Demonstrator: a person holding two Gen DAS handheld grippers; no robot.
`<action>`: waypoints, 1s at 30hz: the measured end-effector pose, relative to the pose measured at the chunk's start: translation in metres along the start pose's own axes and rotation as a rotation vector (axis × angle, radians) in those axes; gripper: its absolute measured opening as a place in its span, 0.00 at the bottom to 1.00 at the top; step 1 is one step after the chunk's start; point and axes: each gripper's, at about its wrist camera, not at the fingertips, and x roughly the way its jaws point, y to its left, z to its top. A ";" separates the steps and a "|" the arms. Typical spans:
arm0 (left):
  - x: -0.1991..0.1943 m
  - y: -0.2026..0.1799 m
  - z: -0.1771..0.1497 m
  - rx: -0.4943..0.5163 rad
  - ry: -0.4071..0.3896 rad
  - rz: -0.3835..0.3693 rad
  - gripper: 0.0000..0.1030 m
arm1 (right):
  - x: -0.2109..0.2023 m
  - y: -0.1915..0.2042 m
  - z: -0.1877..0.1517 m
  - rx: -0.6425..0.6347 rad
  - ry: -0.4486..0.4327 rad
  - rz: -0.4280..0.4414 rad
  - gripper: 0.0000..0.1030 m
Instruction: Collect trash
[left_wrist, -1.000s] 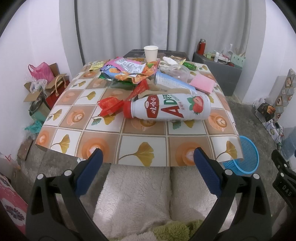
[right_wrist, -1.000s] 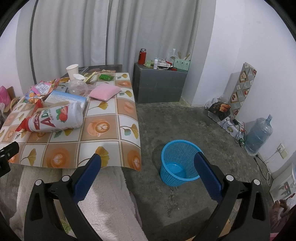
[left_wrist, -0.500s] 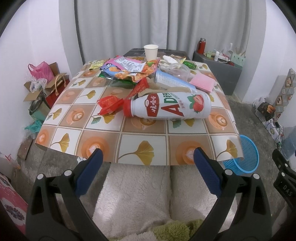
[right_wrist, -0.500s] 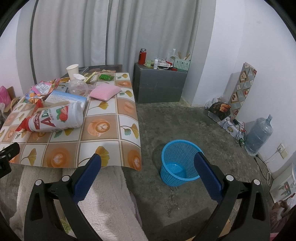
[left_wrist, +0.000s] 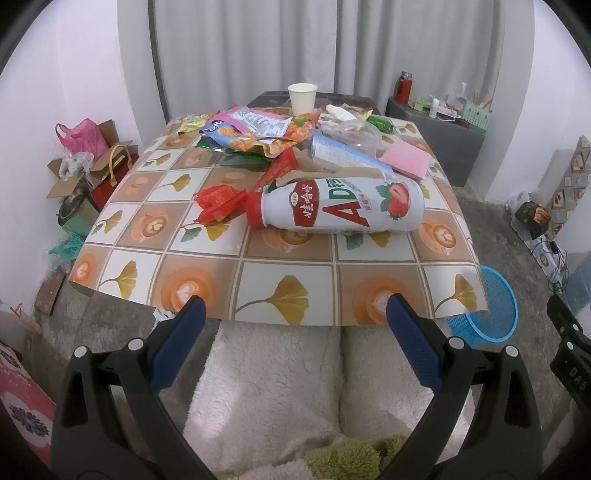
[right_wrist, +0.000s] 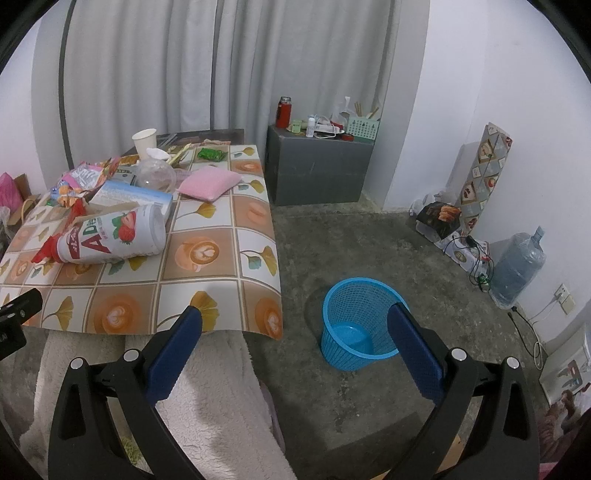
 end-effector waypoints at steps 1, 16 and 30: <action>0.000 0.000 0.000 -0.001 0.001 0.000 0.92 | 0.000 0.000 0.000 0.000 0.001 0.000 0.95; 0.008 0.003 -0.004 -0.001 0.021 -0.011 0.92 | 0.007 0.000 0.008 0.019 -0.003 0.037 0.95; 0.031 0.065 0.063 -0.120 -0.118 -0.208 0.92 | 0.034 0.032 0.077 -0.022 -0.148 0.253 0.95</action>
